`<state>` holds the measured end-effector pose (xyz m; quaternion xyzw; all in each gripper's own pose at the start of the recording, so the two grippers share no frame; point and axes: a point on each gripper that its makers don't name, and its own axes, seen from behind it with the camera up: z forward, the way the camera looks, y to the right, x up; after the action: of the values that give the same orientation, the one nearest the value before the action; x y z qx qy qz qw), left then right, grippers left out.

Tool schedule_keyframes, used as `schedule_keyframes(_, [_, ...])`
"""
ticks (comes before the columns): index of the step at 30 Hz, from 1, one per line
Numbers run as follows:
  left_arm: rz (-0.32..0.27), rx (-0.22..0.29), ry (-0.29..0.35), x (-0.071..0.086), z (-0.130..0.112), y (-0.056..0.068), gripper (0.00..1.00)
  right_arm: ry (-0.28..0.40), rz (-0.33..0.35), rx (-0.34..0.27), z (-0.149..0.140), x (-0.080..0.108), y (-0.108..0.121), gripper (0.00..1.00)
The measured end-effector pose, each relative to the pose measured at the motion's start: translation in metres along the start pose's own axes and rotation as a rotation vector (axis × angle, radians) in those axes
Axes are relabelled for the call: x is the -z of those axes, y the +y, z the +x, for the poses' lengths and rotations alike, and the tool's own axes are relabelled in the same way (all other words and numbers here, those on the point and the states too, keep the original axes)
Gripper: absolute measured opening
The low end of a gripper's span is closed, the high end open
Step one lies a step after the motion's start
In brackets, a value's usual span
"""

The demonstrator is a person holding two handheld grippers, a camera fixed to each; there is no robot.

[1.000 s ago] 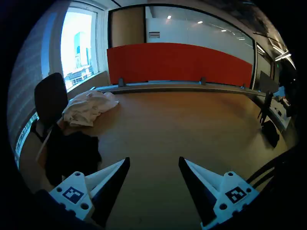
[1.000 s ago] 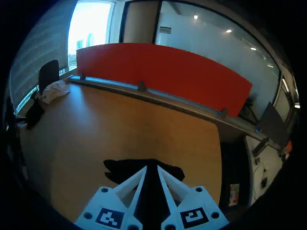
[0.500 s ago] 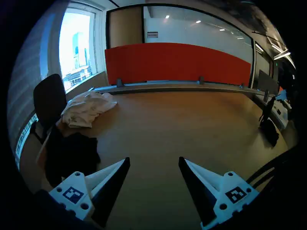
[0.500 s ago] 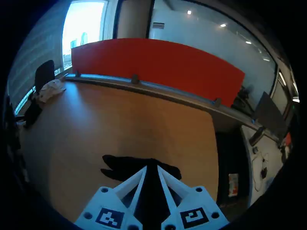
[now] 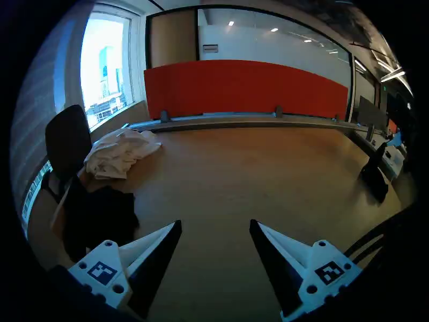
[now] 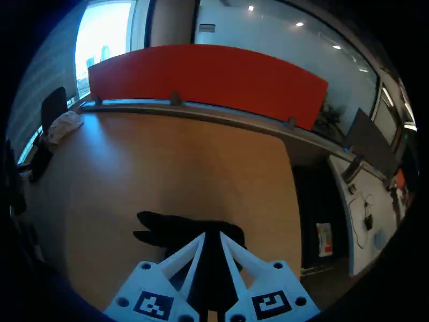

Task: Fold towel

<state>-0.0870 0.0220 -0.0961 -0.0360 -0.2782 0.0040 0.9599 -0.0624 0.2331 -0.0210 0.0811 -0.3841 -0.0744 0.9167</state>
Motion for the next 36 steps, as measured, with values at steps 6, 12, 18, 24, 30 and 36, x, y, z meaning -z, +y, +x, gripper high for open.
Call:
schedule_keyframes(6, [-0.002, -0.005, -0.002, 0.002, -0.002, -0.001, 0.94, -0.012, -0.008, -0.013, -0.012, 0.003, 0.002, 0.05])
schedule_keyframes(12, [-0.001, -0.008, -0.003, 0.003, -0.002, -0.002, 0.94, -0.031, -0.019, -0.017, -0.027, 0.005, 0.004, 0.05])
schedule_keyframes(18, [0.0, -0.011, -0.004, 0.005, -0.003, -0.003, 0.94, -0.068, -0.046, -0.055, -0.053, 0.007, 0.009, 0.05])
schedule_keyframes(24, [0.0, -0.019, -0.004, 0.006, -0.003, -0.004, 0.94, -0.113, -0.071, -0.105, -0.085, 0.008, 0.013, 0.05])
schedule_keyframes(30, [-0.001, -0.025, -0.005, 0.005, -0.004, -0.004, 0.94, -0.169, -0.096, -0.13, -0.116, 0.006, 0.015, 0.05])
schedule_keyframes(36, [0.0, -0.034, -0.003, 0.006, -0.003, -0.004, 0.94, -0.198, -0.122, -0.16, -0.132, 0.002, 0.018, 0.05])
